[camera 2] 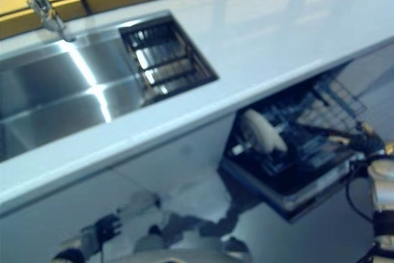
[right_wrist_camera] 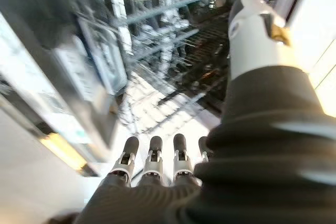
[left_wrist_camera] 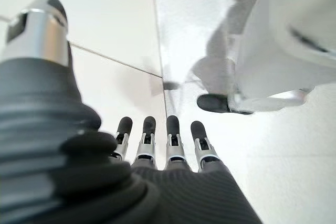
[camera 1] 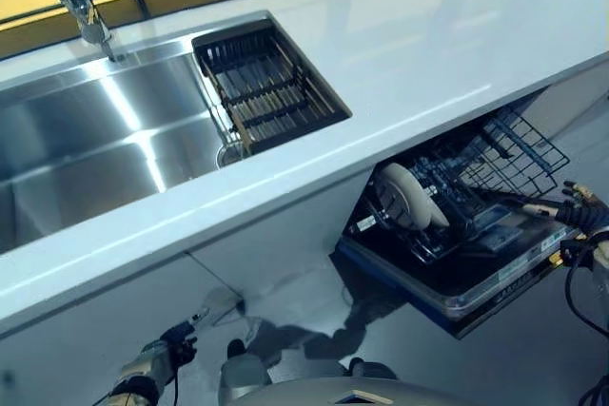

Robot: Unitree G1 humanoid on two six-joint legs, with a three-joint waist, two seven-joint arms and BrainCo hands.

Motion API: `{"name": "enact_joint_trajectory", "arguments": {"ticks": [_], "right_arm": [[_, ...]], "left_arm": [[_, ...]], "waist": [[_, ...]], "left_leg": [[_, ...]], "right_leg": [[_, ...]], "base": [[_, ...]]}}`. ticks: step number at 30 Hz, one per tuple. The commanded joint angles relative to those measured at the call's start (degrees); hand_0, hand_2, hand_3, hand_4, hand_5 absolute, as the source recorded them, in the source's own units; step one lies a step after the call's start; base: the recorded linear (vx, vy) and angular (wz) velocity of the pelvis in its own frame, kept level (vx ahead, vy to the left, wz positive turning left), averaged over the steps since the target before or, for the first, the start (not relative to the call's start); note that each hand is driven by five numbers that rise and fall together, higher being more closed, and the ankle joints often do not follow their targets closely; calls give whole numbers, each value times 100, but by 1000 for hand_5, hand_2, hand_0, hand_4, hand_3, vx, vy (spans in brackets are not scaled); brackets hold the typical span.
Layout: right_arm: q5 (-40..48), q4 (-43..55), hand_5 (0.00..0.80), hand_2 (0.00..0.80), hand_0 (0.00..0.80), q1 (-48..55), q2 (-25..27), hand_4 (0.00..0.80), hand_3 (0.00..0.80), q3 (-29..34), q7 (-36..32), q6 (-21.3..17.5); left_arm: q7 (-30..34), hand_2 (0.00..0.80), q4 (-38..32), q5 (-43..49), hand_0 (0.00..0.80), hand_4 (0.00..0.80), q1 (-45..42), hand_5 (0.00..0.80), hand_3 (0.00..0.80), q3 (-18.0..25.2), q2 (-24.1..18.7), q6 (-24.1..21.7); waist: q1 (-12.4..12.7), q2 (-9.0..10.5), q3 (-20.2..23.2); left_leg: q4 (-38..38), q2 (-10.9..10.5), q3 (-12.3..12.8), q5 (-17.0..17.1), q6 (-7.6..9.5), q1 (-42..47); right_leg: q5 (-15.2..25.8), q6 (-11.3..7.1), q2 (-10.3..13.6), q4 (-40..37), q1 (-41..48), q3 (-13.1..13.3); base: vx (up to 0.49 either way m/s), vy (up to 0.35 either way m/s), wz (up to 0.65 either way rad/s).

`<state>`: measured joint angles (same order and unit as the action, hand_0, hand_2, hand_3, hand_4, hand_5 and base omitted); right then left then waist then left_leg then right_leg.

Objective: Take plates into dishwasher

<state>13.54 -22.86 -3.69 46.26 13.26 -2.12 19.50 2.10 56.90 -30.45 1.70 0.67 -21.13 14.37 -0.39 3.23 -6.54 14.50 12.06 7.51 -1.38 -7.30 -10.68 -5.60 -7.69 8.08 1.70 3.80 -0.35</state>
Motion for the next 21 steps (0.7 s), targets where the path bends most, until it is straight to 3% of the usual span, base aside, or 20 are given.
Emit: {"name": "enact_joint_trajectory", "arguments": {"ticks": [1,3,5,7,8,10,12,13,14,16,18,21], "right_arm": [[207,450,0,0,0,16,4,0,0,423,180,-295],[333,553,0,0,0,106,-58,0,0,509,110,-291],[575,509,0,0,0,118,-141,0,0,549,-19,-283],[704,396,0,0,0,193,-222,0,0,626,60,-288],[872,351,0,0,0,241,-261,0,0,672,152,-260],[905,145,0,0,0,284,-297,0,0,705,243,-319],[974,52,0,0,0,295,-275,0,0,732,357,-333],[1000,46,0,0,0,287,-263,0,0,761,414,-278],[1027,37,0,0,0,275,-239,0,0,788,458,-258],[1145,56,0,0,0,262,-181,0,0,883,521,-138],[1214,-20,0,0,0,267,-160,0,0,995,613,-42],[1498,-378,0,0,0,276,-252,0,0,1003,928,-144]], "left_arm": [[-219,0,-58,-239,0,0,163,0,0,242,-151,-94],[-176,0,-42,-265,0,0,-21,0,0,321,-35,-213],[-99,0,-23,-345,0,0,-191,0,0,391,84,-322],[1,0,58,-377,0,0,-256,0,0,419,158,-377],[42,0,66,-388,0,0,-252,0,0,412,169,-366],[177,0,27,-394,0,0,-226,0,0,386,158,-273],[235,0,-91,-399,0,0,-241,0,0,378,160,-181],[239,0,-167,-386,0,0,-273,0,0,407,165,-137],[252,0,-199,-374,0,0,-306,0,0,445,159,-120],[274,0,-231,-332,0,0,-333,0,0,507,124,-95],[291,0,-209,-290,0,0,-296,0,0,463,58,-92],[170,0,-110,-326,0,0,-76,0,0,274,8,-118]], "waist": [[110,66,-156],[84,-17,-212],[65,-108,-261],[-20,-158,-285],[-78,-165,-278],[-205,-41,-273],[-266,107,-247],[-292,154,-216],[-318,146,-188],[-385,31,-87],[-436,-168,-2],[-462,-187,7]], "left_leg": [[-792,-122,-132,842,229,-464],[-1138,44,-121,1117,123,-345],[-1555,241,96,1382,12,-241],[-1668,310,658,1455,-8,-187],[-1460,300,950,1379,28,-143],[-616,52,1180,763,249,-15],[149,-324,1126,37,521,118],[498,-658,950,-341,641,297],[625,-899,781,-507,682,481],[343,-1158,456,-569,678,893],[-815,-1222,127,-472,638,1343],[-1279,-1299,-21,-295,652,1454]], "right_leg": [[-310,108,-165,466,734,176],[-415,265,-319,537,697,124],[-502,407,-480,511,797,26],[-471,437,-572,414,861,-248],[-404,465,-587,354,835,-436],[-263,554,-458,301,701,-752],[-54,590,-319,259,507,-810],[39,598,-297,265,348,-773],[84,603,-330,281,220,-742],[140,603,-477,354,-47,-710],[152,540,-647,468,-241,-807],[333,467,-676,493,-425,-958]], "base": [[-213,-139,-23],[-162,-120,-10],[-153,-96,12],[-224,-71,34],[-315,-78,85],[-380,-68,118],[-368,-27,77],[-315,27,50],[-266,56,66],[-220,83,80],[-170,101,17],[-146,18,14]]}}
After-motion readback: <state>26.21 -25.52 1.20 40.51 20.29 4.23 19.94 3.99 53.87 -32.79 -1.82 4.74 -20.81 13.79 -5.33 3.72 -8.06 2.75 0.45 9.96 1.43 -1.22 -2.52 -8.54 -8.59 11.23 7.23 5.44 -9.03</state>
